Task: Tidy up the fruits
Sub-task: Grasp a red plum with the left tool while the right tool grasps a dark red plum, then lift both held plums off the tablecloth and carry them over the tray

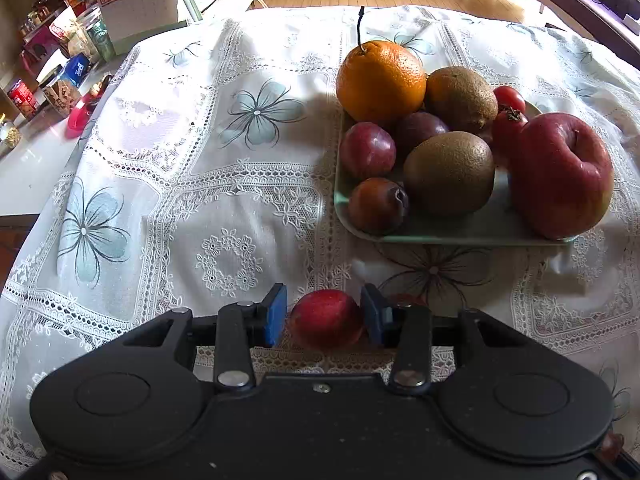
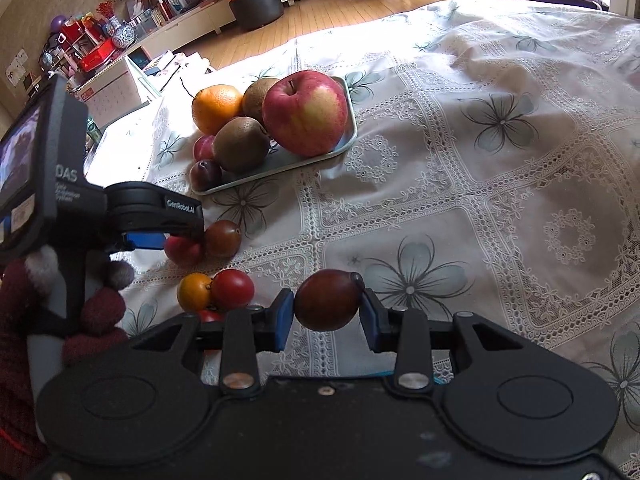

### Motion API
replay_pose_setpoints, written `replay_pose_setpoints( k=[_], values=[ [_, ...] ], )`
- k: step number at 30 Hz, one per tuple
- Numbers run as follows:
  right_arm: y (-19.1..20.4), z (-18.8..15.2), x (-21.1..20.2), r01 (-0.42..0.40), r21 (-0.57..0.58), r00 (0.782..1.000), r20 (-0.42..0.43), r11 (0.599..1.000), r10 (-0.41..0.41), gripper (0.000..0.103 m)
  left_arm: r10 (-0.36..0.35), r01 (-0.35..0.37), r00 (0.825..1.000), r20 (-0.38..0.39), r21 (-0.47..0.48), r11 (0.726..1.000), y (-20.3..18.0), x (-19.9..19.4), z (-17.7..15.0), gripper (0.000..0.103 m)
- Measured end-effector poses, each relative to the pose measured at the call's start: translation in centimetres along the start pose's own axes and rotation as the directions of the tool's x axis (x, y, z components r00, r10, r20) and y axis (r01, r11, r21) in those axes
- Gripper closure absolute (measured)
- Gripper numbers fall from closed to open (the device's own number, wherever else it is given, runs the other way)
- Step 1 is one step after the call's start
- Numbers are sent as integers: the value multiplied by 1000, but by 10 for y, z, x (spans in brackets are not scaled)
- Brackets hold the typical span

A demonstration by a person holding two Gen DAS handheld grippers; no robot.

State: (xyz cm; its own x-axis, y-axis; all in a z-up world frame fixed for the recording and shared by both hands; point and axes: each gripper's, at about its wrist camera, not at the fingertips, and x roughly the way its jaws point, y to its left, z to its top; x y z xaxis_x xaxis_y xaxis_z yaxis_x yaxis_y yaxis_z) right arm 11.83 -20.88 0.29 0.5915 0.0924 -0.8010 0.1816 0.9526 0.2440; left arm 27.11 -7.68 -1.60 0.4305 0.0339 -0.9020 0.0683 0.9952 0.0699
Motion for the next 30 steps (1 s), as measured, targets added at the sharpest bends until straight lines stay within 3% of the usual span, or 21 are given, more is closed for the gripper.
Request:
replay_pose_setpoints(
  k=[6,11,19,30],
  values=[
    [-4,-3,-5,-14,-2,1000,-1,1000,14,65,-63,61,997,55,23,998,19,-22,4,52],
    [-5,-6,-8,-14,-9,1000,-3,1000,14,65,-174,172,985,23,65,983,33,-26,-4,52],
    [3,-11,-9,-14,-37,1000,-10,999,14,65,-155,154,988,-2,120,981,22,-13,-23,51],
    [7,-17,-1,-15,-37,999,-36,999,14,65,-147,146,989,22,68,987,19,-6,-28,53]
  ],
)
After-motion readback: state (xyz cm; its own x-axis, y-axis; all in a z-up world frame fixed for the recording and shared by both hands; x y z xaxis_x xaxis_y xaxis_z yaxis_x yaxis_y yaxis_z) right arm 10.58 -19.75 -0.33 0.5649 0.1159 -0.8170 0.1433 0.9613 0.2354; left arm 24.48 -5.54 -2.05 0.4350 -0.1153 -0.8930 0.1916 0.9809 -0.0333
